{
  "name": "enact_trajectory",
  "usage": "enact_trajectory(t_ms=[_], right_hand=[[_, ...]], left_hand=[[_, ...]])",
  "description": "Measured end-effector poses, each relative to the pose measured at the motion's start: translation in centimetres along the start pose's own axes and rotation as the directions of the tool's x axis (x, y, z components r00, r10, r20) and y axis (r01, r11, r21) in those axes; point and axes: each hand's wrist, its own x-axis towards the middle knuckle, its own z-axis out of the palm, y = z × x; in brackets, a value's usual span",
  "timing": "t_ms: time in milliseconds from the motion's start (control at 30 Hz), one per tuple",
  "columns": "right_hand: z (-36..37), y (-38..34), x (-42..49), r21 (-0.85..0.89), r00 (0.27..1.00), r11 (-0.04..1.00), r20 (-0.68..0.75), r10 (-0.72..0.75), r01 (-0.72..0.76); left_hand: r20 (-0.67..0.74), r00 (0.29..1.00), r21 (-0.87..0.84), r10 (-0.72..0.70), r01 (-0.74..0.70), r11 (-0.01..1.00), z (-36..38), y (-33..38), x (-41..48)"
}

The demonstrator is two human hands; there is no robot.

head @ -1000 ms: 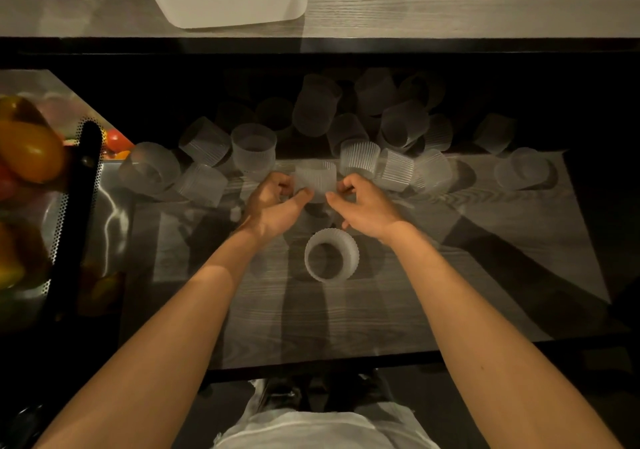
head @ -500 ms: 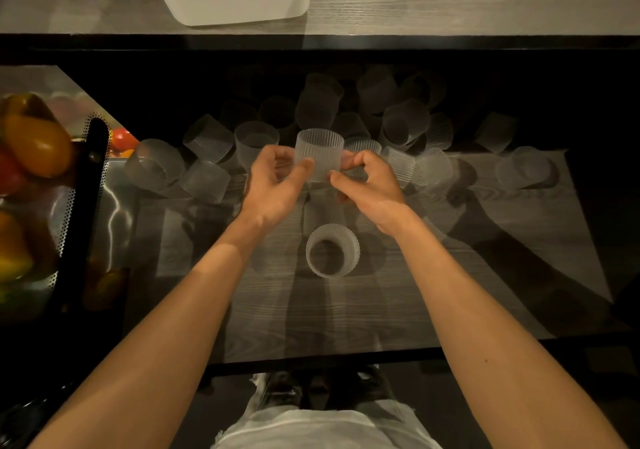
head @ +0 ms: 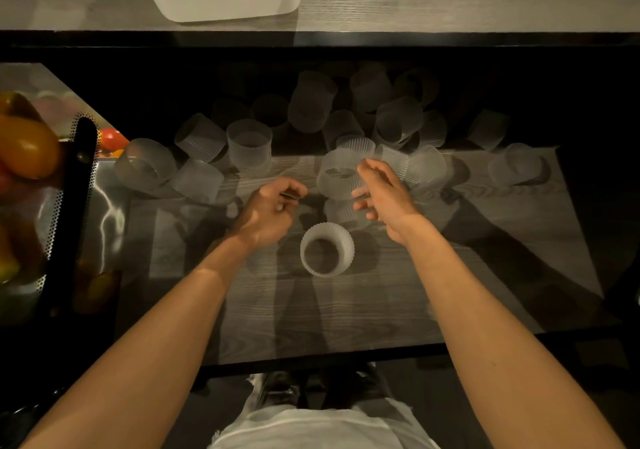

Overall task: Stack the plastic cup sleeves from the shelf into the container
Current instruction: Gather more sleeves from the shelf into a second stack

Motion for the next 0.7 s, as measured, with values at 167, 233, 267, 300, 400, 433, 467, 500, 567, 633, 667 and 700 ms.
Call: enact_trajectory(t_ms=[167,233,267,300,400,433,467,500,567,633,667,700], right_hand=[[-0.5,0.2,-0.1,-0.018,0.999,1.0,-0.055,0.004,-0.005],[-0.2,0.1,-0.2,-0.015,0.999,1.0,-0.051,0.01,-0.011],[-0.1,0.1,-0.3,-0.012,0.999,1.0,-0.046,0.009,-0.01],[0.2,0.1,-0.3,-0.008,0.999,1.0,-0.039,0.006,-0.006],[1.0,-0.1,-0.3,0.007,1.0,1.0,-0.014,0.001,-0.001],[1.3,-0.1,-0.2,0.018,1.0,1.0,-0.011,0.008,-0.008],[1.5,-0.2,-0.1,0.03,1.0,0.999,-0.014,0.018,-0.018],[1.7,-0.2,0.0,0.04,0.999,0.999,-0.018,0.027,-0.026],[2.1,-0.5,0.4,0.07,0.999,0.996,-0.011,0.053,-0.052],[2.5,-0.9,0.6,0.115,0.997,0.99,0.008,0.081,-0.082],[2.7,-1.1,0.7,0.127,0.996,0.988,0.016,0.088,-0.09],[2.9,-1.3,0.9,0.126,0.996,0.988,0.02,0.088,-0.09]], left_hand=[[0.062,0.989,-0.184,-0.138,0.147,0.972,0.6,0.6,0.9],[0.091,0.979,-0.234,-0.18,0.197,0.952,0.9,0.9,1.2],[0.1,0.976,-0.262,-0.191,0.211,0.942,1.0,1.1,1.3],[0.107,0.974,-0.288,-0.201,0.224,0.931,1.1,1.3,1.5],[0.139,0.965,-0.343,-0.22,0.256,0.904,1.1,1.6,1.4],[0.14,0.967,-0.341,-0.212,0.248,0.907,1.1,1.5,1.4],[0.133,0.971,-0.323,-0.199,0.232,0.917,1.1,1.3,1.4],[0.127,0.974,-0.31,-0.187,0.218,0.925,1.1,1.2,1.3],[0.13,0.977,-0.35,-0.17,0.205,0.914,1.0,1.2,1.1],[0.137,0.979,-0.386,-0.154,0.196,0.901,0.8,1.1,1.2],[0.138,0.979,-0.371,-0.147,0.189,0.909,0.7,1.0,1.2],[0.14,0.98,-0.352,-0.143,0.184,0.918,0.6,1.0,1.3]])
